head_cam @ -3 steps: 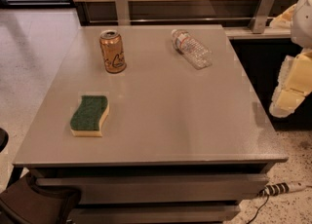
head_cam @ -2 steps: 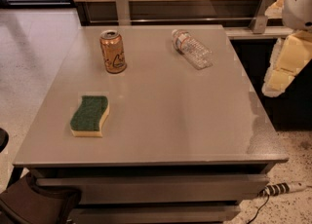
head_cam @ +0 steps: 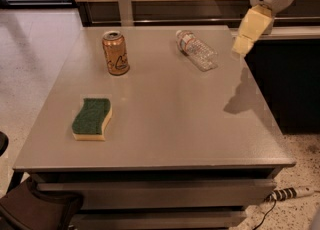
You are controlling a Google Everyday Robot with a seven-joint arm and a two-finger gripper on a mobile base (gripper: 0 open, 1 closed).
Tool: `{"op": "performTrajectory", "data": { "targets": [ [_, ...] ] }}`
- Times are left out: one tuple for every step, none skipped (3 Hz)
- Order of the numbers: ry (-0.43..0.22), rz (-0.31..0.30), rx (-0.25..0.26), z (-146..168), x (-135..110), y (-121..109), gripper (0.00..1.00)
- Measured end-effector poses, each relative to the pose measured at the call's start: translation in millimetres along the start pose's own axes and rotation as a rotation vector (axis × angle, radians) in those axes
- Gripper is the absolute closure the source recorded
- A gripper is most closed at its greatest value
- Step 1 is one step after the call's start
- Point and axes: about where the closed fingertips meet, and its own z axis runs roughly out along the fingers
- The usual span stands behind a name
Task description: Place water bottle upright
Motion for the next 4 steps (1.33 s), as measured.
{"op": "performTrajectory", "data": {
  "targets": [
    [-0.082, 0.182, 0.035, 13, -46, -49, 0.0],
    [-0.101, 0.271, 0.071, 12, -62, -70, 0.0],
    [-0.096, 0.371, 0.055, 32, -80, -81, 0.0],
    [-0.113, 0.412, 0.007, 53, -101, -80, 0.0]
  ]
}}
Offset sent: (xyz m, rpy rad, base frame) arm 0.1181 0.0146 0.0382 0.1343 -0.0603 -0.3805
